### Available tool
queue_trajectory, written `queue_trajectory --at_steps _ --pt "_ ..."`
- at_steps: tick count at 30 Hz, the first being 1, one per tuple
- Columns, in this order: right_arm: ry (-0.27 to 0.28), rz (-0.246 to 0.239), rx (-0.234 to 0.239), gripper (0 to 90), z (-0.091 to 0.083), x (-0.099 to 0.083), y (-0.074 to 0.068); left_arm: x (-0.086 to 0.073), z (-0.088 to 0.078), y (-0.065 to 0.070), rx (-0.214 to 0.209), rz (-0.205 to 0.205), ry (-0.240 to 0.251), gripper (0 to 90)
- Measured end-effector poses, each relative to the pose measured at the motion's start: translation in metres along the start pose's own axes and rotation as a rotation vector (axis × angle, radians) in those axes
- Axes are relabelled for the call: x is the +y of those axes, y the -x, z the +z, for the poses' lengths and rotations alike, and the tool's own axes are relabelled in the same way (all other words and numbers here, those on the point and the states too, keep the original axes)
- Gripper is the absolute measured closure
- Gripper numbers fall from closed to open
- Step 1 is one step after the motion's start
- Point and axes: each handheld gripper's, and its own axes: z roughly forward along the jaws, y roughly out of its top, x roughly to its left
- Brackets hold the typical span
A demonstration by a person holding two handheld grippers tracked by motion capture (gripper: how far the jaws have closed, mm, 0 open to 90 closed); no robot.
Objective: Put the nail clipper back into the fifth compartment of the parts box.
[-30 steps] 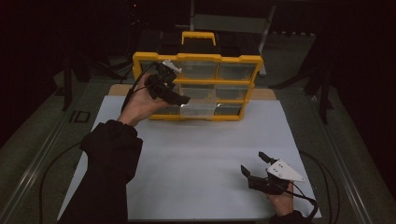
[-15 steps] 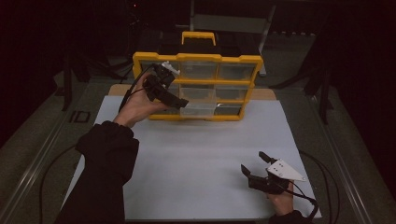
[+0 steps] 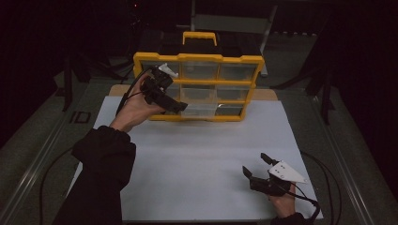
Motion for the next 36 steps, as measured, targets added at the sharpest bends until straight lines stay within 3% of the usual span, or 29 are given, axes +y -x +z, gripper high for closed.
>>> queue_trajectory --at_steps 11,21,28,36 --pt "0.003 -0.004 0.001 15.8 -0.002 -0.002 0.002 -0.011 0.005 0.0 0.002 0.003 -0.001 0.4" --pt "0.008 -0.006 0.0 15.8 -0.002 -0.001 0.002 -0.027 0.012 -0.001 -0.002 -0.023 0.024 0.4" --pt "0.008 -0.01 0.001 15.8 -0.002 -0.001 0.002 -0.034 0.014 0.005 -0.003 -0.013 0.059 0.5" --pt "0.011 -0.009 0.001 15.8 -0.003 -0.001 0.002 -0.038 0.021 0.008 -0.004 -0.003 0.059 0.5"
